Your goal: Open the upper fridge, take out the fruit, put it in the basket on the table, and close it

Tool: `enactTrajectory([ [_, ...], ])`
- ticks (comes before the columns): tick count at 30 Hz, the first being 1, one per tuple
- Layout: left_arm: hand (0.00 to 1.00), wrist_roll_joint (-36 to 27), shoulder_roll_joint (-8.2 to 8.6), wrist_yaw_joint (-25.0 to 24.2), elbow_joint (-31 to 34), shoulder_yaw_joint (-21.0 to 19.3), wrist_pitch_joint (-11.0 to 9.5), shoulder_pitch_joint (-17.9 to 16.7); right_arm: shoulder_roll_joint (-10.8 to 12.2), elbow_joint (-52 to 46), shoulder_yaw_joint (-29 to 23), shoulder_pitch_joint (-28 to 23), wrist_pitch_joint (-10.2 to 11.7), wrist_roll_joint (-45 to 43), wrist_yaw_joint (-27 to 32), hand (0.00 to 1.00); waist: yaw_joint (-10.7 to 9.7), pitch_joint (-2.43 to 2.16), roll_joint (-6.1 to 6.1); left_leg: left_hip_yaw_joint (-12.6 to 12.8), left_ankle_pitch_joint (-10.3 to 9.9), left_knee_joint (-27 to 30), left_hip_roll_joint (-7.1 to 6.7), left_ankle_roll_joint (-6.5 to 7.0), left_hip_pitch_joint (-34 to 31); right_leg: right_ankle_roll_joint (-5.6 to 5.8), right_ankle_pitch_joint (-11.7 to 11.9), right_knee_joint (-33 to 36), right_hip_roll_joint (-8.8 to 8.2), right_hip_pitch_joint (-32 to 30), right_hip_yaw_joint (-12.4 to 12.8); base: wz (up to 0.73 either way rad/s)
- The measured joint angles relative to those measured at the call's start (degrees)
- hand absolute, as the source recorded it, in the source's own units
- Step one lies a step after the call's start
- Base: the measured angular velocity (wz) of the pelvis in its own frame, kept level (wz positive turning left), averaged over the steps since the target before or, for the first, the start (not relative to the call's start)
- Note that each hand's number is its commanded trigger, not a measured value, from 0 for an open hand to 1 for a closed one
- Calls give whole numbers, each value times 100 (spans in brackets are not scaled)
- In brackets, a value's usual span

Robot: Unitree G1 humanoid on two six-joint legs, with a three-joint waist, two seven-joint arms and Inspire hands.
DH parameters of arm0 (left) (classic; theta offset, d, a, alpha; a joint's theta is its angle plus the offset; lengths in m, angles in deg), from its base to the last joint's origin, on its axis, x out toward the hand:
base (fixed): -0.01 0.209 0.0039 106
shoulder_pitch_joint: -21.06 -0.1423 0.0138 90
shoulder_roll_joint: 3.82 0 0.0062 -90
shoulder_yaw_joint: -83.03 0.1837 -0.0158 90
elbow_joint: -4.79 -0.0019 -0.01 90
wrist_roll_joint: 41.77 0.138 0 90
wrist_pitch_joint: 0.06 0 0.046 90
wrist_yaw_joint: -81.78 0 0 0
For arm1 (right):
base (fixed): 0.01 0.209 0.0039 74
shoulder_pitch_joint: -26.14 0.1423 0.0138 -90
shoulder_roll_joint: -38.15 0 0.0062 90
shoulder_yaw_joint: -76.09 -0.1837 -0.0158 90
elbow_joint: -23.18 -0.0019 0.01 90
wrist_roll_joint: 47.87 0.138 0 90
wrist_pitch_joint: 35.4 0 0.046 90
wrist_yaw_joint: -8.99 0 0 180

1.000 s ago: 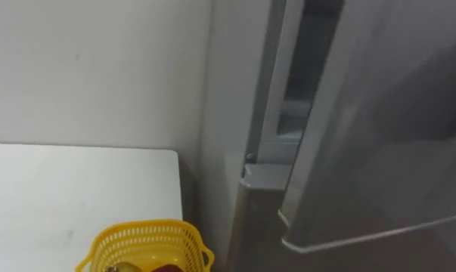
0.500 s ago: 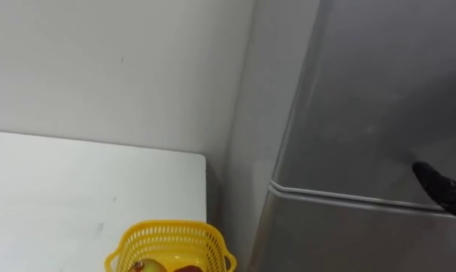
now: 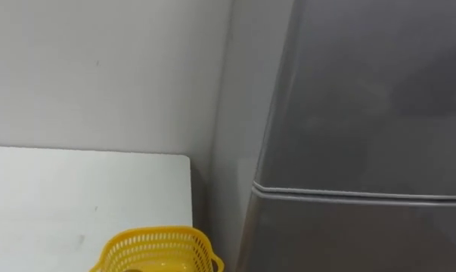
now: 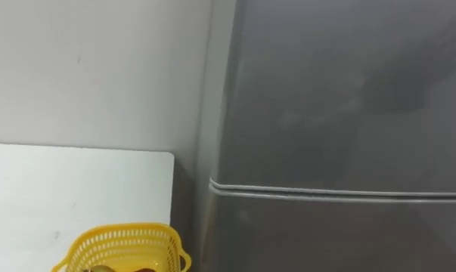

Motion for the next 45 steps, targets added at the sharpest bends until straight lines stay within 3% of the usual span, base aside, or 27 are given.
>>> enactTrajectory([
  [6, 0, -64, -47, 16, 270, 8, 38, 50, 144, 1892, -229, -503, -149, 1595, 283, 0, -373, -22, 69, 178, -4, -82, -8, 3, -6, 14, 8, 83, 39, -124, 156, -17],
  [8, 0, -54, -40, -7, 272, 14, 112, 161, 350, 2794, -294, -621, -275, 1918, 216, 0, -411, -24, 92, 199, -3, -88, -4, 3, -6, 10, 5, 102, 45, -140, 168, -6],
  [10, 0, -104, 4, -58, 281, 13, 137, 244, 734, 3810, -283, -856, -506, 2400, 14, 0, -412, -16, 101, 211, -2, -113, -4, 0, -2, -4, -32, 177, 37, -182, 184, -5],
  [12, 0, -179, 59, -128, 287, 14, 165, 257, 882, 4627, -172, -908, -697, 2654, -165, 0, -387, -45, 186, 295, -2, -119, -8, 0, 4, -1, -51, 240, 43, -238, 268, -17],
  [14, 0, -183, 118, -144, 292, 19, 231, 269, 964, 5442, 154, -921, -777, 2620, -404, 0, -399, -52, 262, 326, -2, -132, -23, 1, 24, 11, -86, 311, 45, -272, 332, -13],
  [19, 0, -181, 262, -118, 187, 13, 338, 166, 1215, 7479, 1338, -885, -1351, 2139, -1579, 0, -295, -26, 328, 315, -6, -165, -26, -4, 206, -2, -252, 499, 33, -218, 313, 0],
  [23, 0, -101, 316, -99, 41, 31, 534, 180, 1414, 8192, 2019, -802, -1779, 1133, -2196, 0, -31, -21, 275, 262, -9, -143, -30, -14, 216, -27, -249, 503, 21, -184, 235, 7],
  [25, 0, 60, 383, -91, -165, 89, 764, 167, 1458, 8359, 2461, -634, -2042, 485, -2625, 0, 106, -7, 292, 229, -11, -146, -19, -16, 289, -33, -238, 438, 13, -69, 174, 13],
  [28, 0, 177, 459, -91, -168, 250, 933, 135, 1458, 8344, 2691, -339, -2202, -46, -2974, 0, 285, 1, 319, 105, -16, -156, -22, -11, 297, -12, -218, 298, -22, 34, 80, 21],
  [32, 0, 157, 472, -93, -126, 325, 1038, 153, 1452, 8197, 2841, 166, -2240, -358, -3171, 0, 436, 26, 356, -27, -14, -151, -23, -9, 280, 3, -195, 196, -52, 117, -47, 20],
  [36, 0, 201, 472, -159, 113, 383, 1086, 142, 1455, 7890, 2930, 481, -2112, -290, -3523, 0, 477, 25, 497, -236, -9, -142, -15, -2, 156, 19, -158, 5, -67, 190, -237, 29],
  [40, 0, 255, 472, -317, 264, 385, 1143, 155, 1452, 7820, 3209, 460, -1990, -127, -3865, 0, 595, 26, 641, -266, 3, -98, -5, 0, 53, 23, -157, -145, -100, 227, -356, 21],
  [45, 0, 429, 477, -486, 353, 358, 1242, 161, 1460, 8044, 3280, 302, -1984, 108, -4042, 0, 594, 29, 665, -265, 5, -49, -11, -2, -3, 43, -186, -233, -161, 291, -521, 15],
])
